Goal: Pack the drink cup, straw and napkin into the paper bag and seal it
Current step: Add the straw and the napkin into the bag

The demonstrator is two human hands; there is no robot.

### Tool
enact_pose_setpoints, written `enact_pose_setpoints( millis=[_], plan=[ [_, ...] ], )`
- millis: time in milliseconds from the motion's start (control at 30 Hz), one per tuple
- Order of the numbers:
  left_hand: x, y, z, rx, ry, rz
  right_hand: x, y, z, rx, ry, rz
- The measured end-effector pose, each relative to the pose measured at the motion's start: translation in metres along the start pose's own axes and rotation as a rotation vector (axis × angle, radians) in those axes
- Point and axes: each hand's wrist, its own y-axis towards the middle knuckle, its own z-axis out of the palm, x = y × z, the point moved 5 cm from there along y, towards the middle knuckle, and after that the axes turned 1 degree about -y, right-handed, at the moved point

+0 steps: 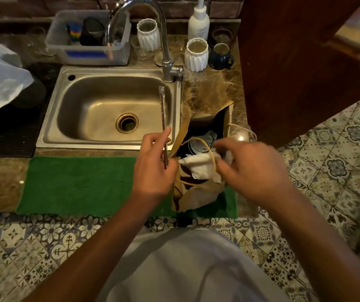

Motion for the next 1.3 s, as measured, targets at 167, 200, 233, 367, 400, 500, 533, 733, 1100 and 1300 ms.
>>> enact_pose_setpoints(
  millis=[167, 200, 233, 367, 400, 500, 533, 733, 1100, 1300],
  plan=[
    [-0.005, -0.008, 0.008, -0.005, 0.074, 0.154, -0.001, 0.032, -0.028, -0.224, 0.52, 0.028],
    [-0.006, -0.009, 0.009, -0.008, 0.079, 0.172, 0.004, 0.042, -0.028, -0.2, 0.616, 0.031],
    [-0.007, -0.01, 0.01, -0.015, 0.082, 0.188, 0.011, 0.051, -0.027, -0.172, 0.659, 0.028],
    [-0.009, -0.011, 0.009, -0.042, 0.096, 0.226, 0.033, 0.086, -0.01, -0.034, 0.544, 0.046],
    [-0.008, -0.011, 0.008, -0.049, 0.093, 0.229, 0.035, 0.093, -0.006, -0.018, 0.499, 0.06],
    [-0.007, -0.011, 0.006, -0.066, 0.098, 0.247, 0.037, 0.107, 0.001, -0.007, 0.46, 0.088],
    [-0.007, -0.012, 0.005, -0.063, 0.1, 0.251, 0.037, 0.109, 0.002, 0.002, 0.504, 0.086],
    [0.001, -0.011, 0.002, 0.003, -0.067, 0.073, 0.017, 0.086, -0.031, -0.289, 0.971, 0.149],
    [0.01, -0.002, -0.002, -0.039, -0.14, -0.031, -0.011, 0.026, -0.021, -0.215, 0.465, -0.095],
    [0.01, -0.003, -0.004, 0.002, -0.141, -0.021, -0.018, 0.031, 0.021, -0.051, 0.213, -0.12]
  ],
)
